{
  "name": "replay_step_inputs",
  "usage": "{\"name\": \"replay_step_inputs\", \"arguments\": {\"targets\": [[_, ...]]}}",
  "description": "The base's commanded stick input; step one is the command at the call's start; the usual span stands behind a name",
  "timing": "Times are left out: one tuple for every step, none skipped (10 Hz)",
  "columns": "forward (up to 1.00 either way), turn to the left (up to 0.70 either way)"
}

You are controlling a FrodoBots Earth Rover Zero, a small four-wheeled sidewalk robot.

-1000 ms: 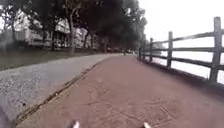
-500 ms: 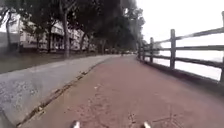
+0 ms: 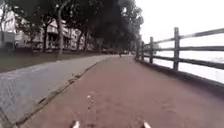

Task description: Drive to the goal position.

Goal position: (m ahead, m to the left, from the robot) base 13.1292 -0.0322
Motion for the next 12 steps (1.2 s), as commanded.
{"name": "replay_step_inputs", "arguments": {"targets": [[0.7,-0.02],[0.7,-0.27],[0.7,-0.27],[0.7,-0.27],[0.7,-0.27],[0.7,-0.27],[0.7,-0.04],[0.7,0.0],[0.7,0.0],[0.7,0.0],[0.7,0.0],[0.7,0.0]]}}
